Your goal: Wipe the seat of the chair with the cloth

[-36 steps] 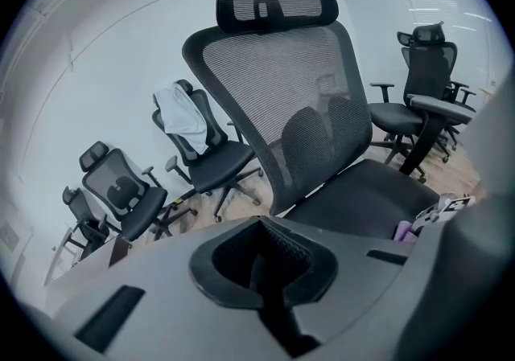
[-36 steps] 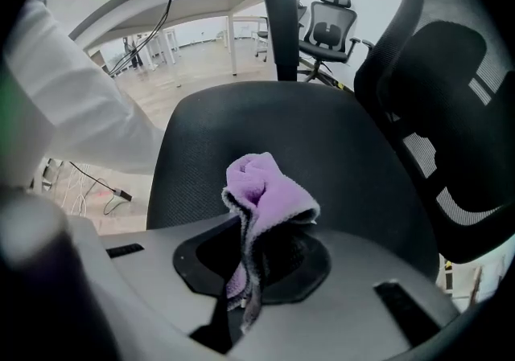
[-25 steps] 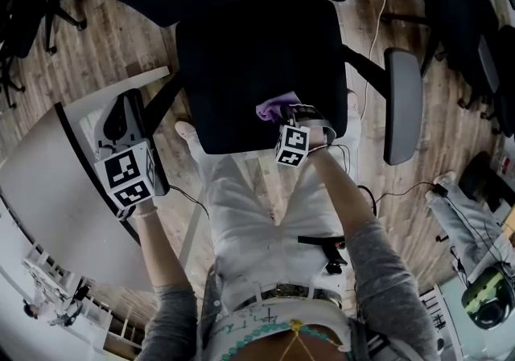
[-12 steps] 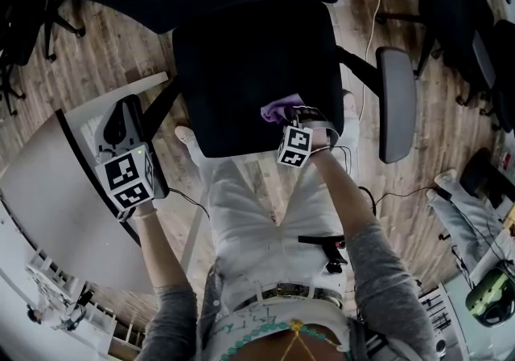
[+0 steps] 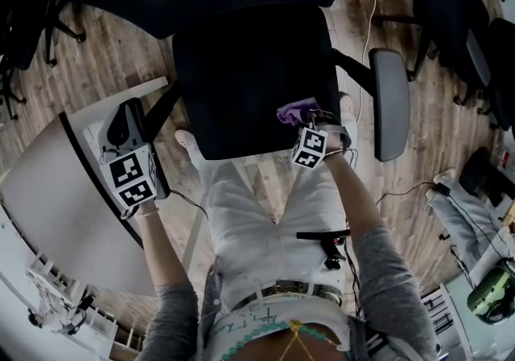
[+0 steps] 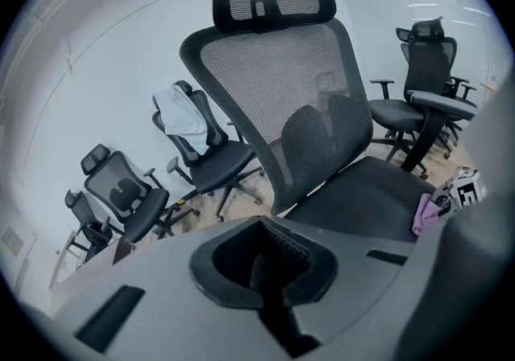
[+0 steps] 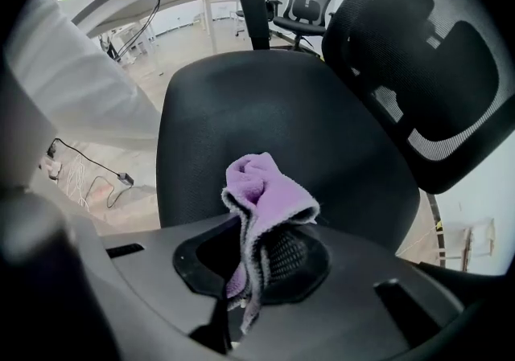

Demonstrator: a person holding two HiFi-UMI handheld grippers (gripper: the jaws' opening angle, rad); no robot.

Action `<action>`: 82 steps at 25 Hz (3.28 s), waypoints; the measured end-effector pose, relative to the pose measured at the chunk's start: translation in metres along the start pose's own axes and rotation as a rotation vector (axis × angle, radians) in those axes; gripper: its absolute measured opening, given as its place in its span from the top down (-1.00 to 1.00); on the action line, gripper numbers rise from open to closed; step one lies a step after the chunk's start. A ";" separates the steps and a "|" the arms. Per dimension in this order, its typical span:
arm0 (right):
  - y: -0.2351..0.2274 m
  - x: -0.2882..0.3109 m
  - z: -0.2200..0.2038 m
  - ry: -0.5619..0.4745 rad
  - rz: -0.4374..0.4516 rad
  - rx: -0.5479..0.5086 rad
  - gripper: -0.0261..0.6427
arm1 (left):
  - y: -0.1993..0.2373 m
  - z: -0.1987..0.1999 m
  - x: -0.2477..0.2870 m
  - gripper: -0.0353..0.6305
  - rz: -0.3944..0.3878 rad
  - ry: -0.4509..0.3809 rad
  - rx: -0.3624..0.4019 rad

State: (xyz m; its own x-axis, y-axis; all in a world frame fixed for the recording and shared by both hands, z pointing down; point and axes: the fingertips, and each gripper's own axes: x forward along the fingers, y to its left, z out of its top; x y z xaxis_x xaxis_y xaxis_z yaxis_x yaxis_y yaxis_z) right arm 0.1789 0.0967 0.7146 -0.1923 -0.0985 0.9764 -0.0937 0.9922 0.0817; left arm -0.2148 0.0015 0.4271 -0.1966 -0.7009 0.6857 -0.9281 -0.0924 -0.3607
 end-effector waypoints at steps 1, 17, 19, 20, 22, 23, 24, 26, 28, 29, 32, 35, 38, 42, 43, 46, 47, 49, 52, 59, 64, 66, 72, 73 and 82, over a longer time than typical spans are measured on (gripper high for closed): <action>0.000 -0.002 -0.003 0.004 0.003 0.007 0.78 | 0.000 0.000 -0.001 0.87 0.001 -0.001 0.001; -0.012 -0.020 -0.055 0.055 0.020 0.070 0.78 | -0.006 0.004 0.000 0.87 -0.024 -0.014 -0.027; -0.013 -0.018 -0.053 0.065 0.035 0.090 0.78 | -0.005 0.004 0.001 0.87 -0.037 -0.021 -0.041; -0.013 -0.018 -0.050 0.069 0.043 0.094 0.78 | -0.004 0.003 0.001 0.87 -0.038 -0.022 -0.044; -0.014 -0.022 -0.041 0.043 0.047 0.058 0.78 | -0.002 0.003 0.001 0.87 -0.023 -0.017 -0.033; -0.012 -0.026 -0.034 0.013 0.044 0.017 0.78 | -0.002 0.003 0.001 0.87 -0.011 -0.012 -0.020; -0.009 -0.031 -0.025 -0.023 0.043 -0.029 0.78 | -0.002 0.003 0.000 0.87 0.001 -0.008 -0.006; 0.003 -0.042 0.001 -0.108 0.060 -0.099 0.78 | -0.002 0.003 -0.001 0.87 0.017 -0.003 0.018; 0.016 -0.053 0.035 -0.199 0.087 -0.149 0.78 | -0.002 0.002 0.000 0.87 0.019 -0.001 0.026; 0.023 -0.058 0.055 -0.245 0.099 -0.177 0.78 | -0.001 0.002 0.001 0.87 0.015 -0.002 0.023; 0.045 -0.068 0.115 -0.378 0.133 -0.269 0.78 | 0.000 0.002 0.002 0.87 -0.001 -0.007 0.004; 0.072 -0.069 0.165 -0.463 0.169 -0.384 0.78 | -0.003 0.004 0.000 0.87 -0.006 -0.011 -0.005; 0.100 -0.059 0.202 -0.490 0.214 -0.461 0.78 | -0.005 0.005 -0.002 0.87 -0.001 -0.010 0.004; 0.125 -0.038 0.234 -0.476 0.235 -0.493 0.78 | -0.004 0.003 -0.001 0.87 -0.006 -0.009 -0.001; 0.130 -0.031 0.239 -0.462 0.237 -0.485 0.78 | -0.003 0.003 -0.001 0.87 -0.009 -0.012 -0.005; 0.146 -0.008 0.249 -0.399 0.253 -0.480 0.78 | 0.000 0.003 -0.001 0.87 -0.019 -0.020 -0.017; 0.149 0.000 0.251 -0.372 0.250 -0.499 0.78 | 0.000 0.004 -0.001 0.87 -0.020 -0.021 -0.018; 0.156 0.014 0.250 -0.328 0.237 -0.543 0.78 | -0.001 0.003 -0.001 0.87 -0.017 -0.021 -0.015; 0.158 0.021 0.250 -0.308 0.238 -0.522 0.78 | -0.002 0.003 0.000 0.87 -0.008 -0.018 -0.003; 0.156 0.018 0.252 -0.323 0.255 -0.481 0.78 | 0.001 0.005 0.001 0.87 -0.016 -0.020 0.000; 0.155 0.017 0.249 -0.348 0.256 -0.440 0.78 | 0.001 0.003 0.002 0.87 -0.043 -0.031 -0.039; 0.154 0.016 0.247 -0.349 0.259 -0.441 0.78 | 0.002 0.004 0.001 0.87 -0.039 -0.031 -0.036; 0.155 0.015 0.224 -0.336 0.270 -0.427 0.78 | 0.002 0.004 -0.001 0.87 -0.028 -0.027 -0.021; 0.155 0.015 0.219 -0.334 0.267 -0.439 0.78 | 0.003 0.003 -0.001 0.87 -0.028 -0.027 -0.022; 0.153 0.014 0.178 -0.294 0.268 -0.446 0.78 | 0.003 0.003 -0.002 0.87 -0.021 -0.024 -0.012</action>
State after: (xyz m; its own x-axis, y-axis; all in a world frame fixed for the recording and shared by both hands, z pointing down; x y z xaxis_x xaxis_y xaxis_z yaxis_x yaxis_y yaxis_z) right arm -0.0119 0.2332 0.7055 -0.4212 0.2055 0.8834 0.4019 0.9154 -0.0213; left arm -0.2165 0.0006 0.4233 -0.1696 -0.7159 0.6773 -0.9355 -0.0991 -0.3391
